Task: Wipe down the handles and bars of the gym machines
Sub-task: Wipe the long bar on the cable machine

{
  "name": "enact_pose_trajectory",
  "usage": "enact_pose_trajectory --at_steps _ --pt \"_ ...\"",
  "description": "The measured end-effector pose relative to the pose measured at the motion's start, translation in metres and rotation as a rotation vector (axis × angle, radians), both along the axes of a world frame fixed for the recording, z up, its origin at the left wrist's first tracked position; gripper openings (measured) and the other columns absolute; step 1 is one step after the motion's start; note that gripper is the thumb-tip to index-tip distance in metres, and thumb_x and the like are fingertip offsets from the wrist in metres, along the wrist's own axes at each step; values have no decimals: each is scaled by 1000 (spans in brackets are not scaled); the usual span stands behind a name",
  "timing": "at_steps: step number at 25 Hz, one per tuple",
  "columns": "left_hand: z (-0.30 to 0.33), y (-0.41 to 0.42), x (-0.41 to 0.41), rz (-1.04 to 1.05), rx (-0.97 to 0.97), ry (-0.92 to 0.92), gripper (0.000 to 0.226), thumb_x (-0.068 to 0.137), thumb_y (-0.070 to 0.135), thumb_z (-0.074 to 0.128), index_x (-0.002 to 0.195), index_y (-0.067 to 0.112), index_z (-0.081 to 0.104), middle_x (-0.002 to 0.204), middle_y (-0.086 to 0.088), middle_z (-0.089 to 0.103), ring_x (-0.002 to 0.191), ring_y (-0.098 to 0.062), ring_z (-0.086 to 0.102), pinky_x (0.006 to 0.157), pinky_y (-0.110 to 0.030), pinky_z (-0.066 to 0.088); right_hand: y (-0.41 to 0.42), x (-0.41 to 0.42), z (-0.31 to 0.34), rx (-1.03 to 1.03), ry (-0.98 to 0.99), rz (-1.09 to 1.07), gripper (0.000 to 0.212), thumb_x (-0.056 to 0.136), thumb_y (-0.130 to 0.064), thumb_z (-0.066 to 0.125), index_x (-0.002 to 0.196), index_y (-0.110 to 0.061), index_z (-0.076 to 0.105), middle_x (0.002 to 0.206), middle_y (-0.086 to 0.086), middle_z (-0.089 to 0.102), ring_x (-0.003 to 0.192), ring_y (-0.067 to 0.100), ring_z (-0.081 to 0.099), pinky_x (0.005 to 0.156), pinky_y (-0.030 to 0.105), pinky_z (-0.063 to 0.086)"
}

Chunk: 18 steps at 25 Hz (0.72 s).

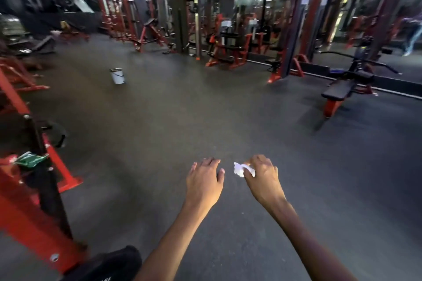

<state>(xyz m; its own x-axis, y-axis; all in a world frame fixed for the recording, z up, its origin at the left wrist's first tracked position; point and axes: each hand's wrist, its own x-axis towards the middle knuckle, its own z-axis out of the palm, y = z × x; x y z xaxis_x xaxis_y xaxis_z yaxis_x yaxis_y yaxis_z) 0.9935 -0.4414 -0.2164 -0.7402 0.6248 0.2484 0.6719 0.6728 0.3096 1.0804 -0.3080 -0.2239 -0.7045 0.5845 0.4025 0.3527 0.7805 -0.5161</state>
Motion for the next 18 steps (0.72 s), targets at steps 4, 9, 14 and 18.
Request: enact_pose_trajectory --at_steps 4,9,14,18 --pt "1 40 -102 157 -26 43 39 102 33 38 137 21 49 139 5 52 127 -16 46 109 -30 26 50 -132 -11 47 -42 194 16 93 -22 52 103 -14 62 108 2 56 108 22 49 78 28 26" --pt "5 83 -239 409 -23 52 40 100 33 38 137 22 49 141 5 51 130 -14 44 112 -29 26 101 -299 3 106 -42 442 16 92 -22 53 102 -13 61 110 3 55 111 22 48 78 29 29" --pt "23 101 -361 588 -10 84 39 99 32 43 134 19 52 138 3 53 128 -16 46 111 -32 29 122 -458 19 93 6 640 13 88 -21 59 98 -14 64 107 4 59 107 24 53 80 32 36" --pt "11 104 -460 723 -12 91 35 98 32 46 128 17 56 132 2 58 124 -18 50 108 -34 34 126 -575 14 45 23 797 6 82 -15 65 88 -14 66 99 6 62 97 28 58 78 36 42"
